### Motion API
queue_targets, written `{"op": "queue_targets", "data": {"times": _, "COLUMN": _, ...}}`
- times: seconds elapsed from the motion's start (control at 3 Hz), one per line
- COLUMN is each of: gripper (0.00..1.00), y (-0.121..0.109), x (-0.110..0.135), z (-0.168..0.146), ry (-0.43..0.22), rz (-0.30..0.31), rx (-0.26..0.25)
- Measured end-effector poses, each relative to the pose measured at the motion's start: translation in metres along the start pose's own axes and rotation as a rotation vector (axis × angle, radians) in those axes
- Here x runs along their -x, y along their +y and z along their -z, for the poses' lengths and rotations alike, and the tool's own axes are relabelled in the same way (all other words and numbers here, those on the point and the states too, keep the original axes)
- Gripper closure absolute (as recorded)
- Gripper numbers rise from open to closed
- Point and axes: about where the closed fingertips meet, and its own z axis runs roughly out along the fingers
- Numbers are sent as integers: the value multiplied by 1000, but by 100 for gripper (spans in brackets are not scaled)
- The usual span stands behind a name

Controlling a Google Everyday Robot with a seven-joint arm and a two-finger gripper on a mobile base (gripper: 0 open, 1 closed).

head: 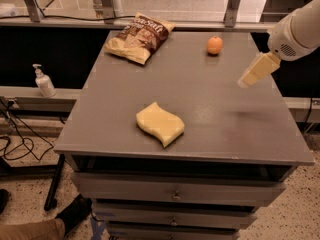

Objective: Move orange near sponge

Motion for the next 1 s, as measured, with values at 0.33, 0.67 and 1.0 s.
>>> {"op": "queue_targets", "data": {"times": 0.33, "gripper": 0, "y": -11, "x": 2, "z": -19, "ry": -58, "rz": -82, "rx": -29}}
{"op": "queue_targets", "data": {"times": 0.67, "gripper": 0, "y": -39, "x": 4, "z": -47, "ry": -171, "rz": -209, "rx": -72}}
{"op": "queue_targets", "data": {"times": 1.0, "gripper": 0, "y": -68, "x": 8, "z": -68, "ry": -293, "rz": -315, "rx": -98}}
